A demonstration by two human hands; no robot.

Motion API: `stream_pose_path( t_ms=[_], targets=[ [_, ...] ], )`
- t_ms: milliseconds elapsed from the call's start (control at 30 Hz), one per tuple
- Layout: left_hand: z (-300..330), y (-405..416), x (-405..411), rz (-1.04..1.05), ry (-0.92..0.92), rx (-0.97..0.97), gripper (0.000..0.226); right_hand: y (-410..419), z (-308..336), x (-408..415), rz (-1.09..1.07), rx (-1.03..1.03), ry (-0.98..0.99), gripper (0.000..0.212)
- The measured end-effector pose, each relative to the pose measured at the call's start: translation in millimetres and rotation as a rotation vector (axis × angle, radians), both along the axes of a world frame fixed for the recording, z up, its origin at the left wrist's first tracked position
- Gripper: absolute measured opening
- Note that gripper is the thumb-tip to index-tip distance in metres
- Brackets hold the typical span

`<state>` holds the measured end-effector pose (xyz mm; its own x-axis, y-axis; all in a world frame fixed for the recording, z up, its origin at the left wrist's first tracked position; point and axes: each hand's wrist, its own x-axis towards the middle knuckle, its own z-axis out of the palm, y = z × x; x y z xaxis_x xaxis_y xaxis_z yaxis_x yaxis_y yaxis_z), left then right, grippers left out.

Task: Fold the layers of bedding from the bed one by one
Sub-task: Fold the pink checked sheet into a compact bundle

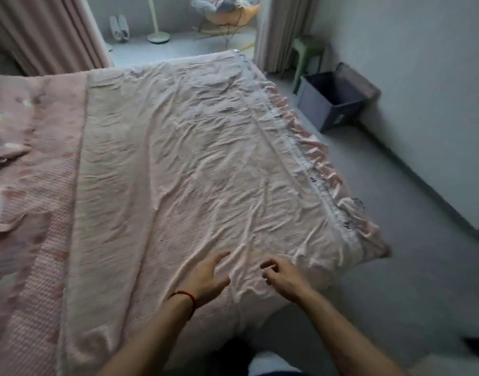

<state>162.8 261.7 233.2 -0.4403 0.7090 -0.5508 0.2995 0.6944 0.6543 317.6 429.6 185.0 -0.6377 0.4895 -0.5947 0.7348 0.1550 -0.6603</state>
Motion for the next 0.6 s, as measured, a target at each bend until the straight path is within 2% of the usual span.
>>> stream_pose_path(
  t_ms=[100,267,467,600],
  targets=[
    [-6.3,28.2,24.1,-0.172,0.011,0.032,0.069,7.2,-18.3,66.6,-0.263,0.042,-0.057,0.014],
    [-23.6,68.7,74.3,-0.318,-0.016,0.081,0.072,45.8,-66.3,165.0,-0.457,0.104,-0.123,0.013],
    [-70.3,176.7,126.0,-0.330,0.015,-0.010,0.076,167.4,-112.9,187.6,-0.417,0.098,-0.154,0.013],
    [-106.5,259.2,166.5,-0.224,0.010,-0.093,0.075,265.4,-167.6,175.7,-0.299,0.019,-0.185,0.039]
  ],
)
